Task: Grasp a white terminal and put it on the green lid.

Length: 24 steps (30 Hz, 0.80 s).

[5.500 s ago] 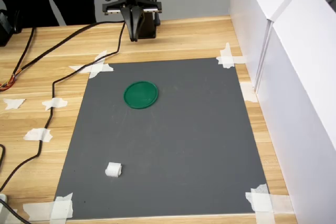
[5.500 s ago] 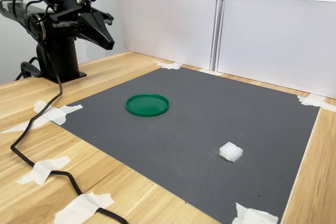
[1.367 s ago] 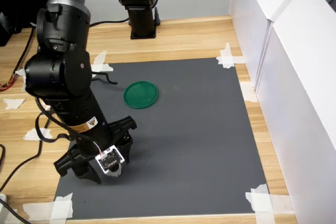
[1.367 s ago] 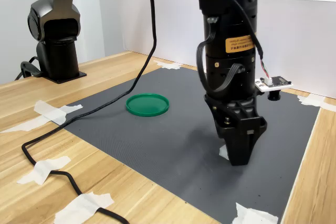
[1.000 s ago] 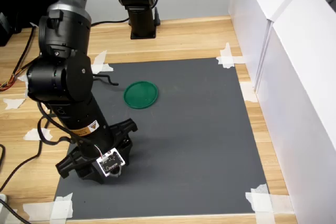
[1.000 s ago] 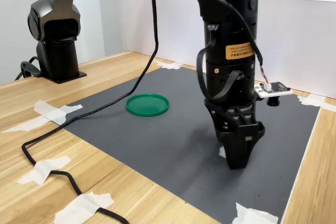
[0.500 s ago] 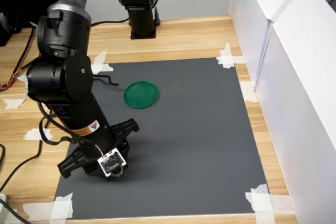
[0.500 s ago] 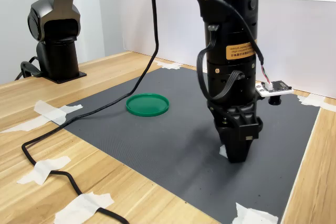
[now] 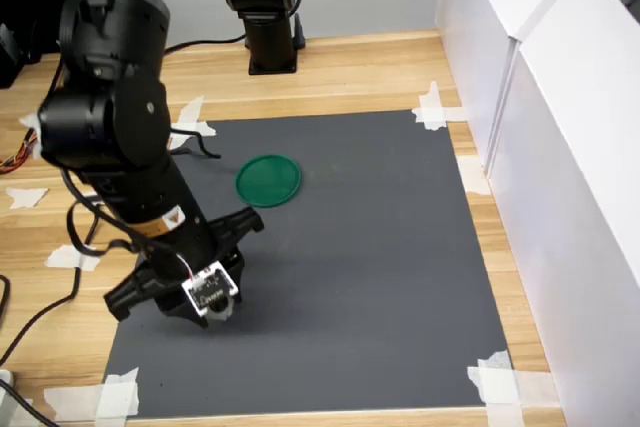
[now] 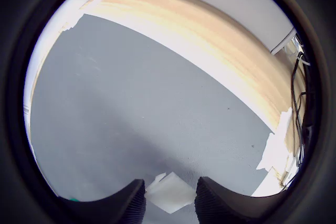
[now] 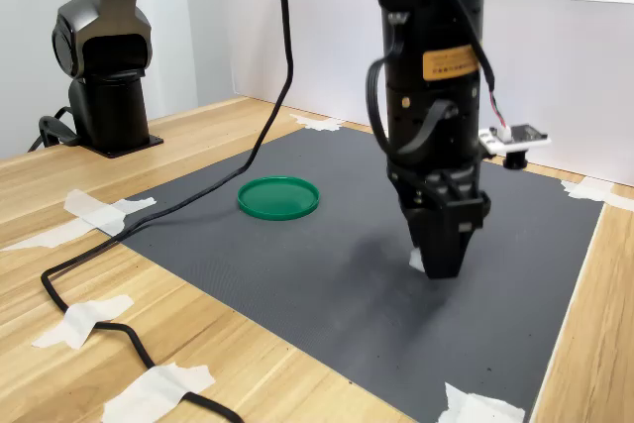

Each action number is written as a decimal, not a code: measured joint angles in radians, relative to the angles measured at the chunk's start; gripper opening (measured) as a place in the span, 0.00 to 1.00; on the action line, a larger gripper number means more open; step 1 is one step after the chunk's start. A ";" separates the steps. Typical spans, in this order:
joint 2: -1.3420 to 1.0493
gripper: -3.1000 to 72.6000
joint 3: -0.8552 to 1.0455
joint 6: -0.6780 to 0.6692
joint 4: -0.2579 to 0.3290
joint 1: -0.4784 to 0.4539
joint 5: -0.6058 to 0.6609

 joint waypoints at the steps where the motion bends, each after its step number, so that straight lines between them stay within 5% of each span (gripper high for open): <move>1: -0.021 0.53 0.000 0.005 0.000 0.000 0.012; 12: -0.232 0.53 0.025 0.037 0.016 0.000 0.152; 24: -0.528 0.53 0.376 -0.088 0.057 0.000 0.127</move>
